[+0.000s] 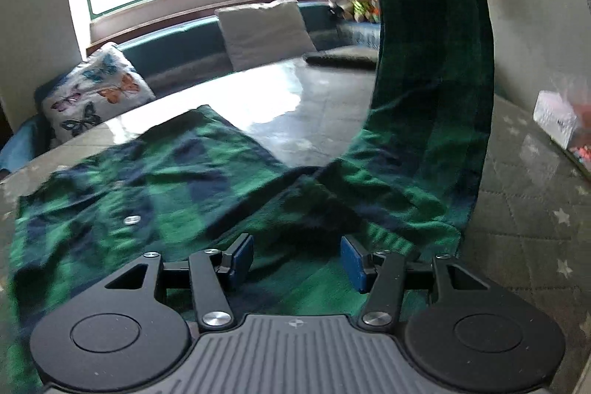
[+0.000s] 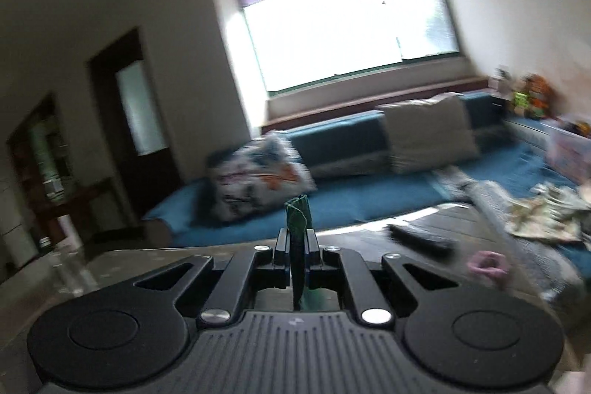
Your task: Fold clothes
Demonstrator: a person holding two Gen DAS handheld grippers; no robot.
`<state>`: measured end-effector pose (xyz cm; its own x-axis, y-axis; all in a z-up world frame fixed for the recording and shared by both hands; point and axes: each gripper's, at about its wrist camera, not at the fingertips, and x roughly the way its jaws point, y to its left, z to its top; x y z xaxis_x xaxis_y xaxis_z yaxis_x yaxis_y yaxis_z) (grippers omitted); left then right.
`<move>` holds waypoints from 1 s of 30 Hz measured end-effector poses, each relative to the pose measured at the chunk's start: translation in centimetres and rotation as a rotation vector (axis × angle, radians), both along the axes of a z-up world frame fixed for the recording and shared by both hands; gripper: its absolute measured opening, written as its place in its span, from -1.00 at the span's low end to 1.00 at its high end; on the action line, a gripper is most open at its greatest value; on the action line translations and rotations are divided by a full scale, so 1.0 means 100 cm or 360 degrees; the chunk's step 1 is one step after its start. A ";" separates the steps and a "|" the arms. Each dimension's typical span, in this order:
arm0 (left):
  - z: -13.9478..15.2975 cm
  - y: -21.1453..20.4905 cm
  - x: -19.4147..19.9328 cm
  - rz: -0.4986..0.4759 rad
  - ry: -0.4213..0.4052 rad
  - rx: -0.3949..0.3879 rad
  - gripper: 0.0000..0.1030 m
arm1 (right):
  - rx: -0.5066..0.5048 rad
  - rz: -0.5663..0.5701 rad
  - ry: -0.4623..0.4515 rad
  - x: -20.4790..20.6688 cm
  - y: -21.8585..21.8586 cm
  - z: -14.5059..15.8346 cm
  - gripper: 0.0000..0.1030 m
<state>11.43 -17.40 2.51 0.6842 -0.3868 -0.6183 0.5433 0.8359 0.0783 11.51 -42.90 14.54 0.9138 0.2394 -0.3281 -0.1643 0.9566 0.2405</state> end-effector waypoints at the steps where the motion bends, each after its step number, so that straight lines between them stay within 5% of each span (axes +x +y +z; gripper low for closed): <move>1: 0.004 0.012 -0.004 0.0028 -0.0014 -0.0015 0.08 | -0.0004 0.0050 -0.0017 -0.001 0.013 0.005 -0.89; 9: 0.020 0.122 -0.047 0.0310 -0.0130 -0.0033 0.08 | -0.0050 0.0451 -0.0080 -0.006 0.119 0.032 -0.89; 20: 0.020 0.240 -0.087 0.0725 -0.0165 -0.0076 0.08 | -0.0348 0.0992 0.0176 -0.014 0.300 -0.034 -0.89; 26: 0.015 0.256 -0.089 0.0775 -0.0134 -0.0131 0.07 | -0.0436 0.1168 0.0361 -0.031 0.338 -0.077 -0.71; 30: 0.016 0.252 -0.088 0.0720 -0.0116 -0.0182 0.02 | -0.0440 0.1225 0.0340 -0.050 0.325 -0.072 -0.47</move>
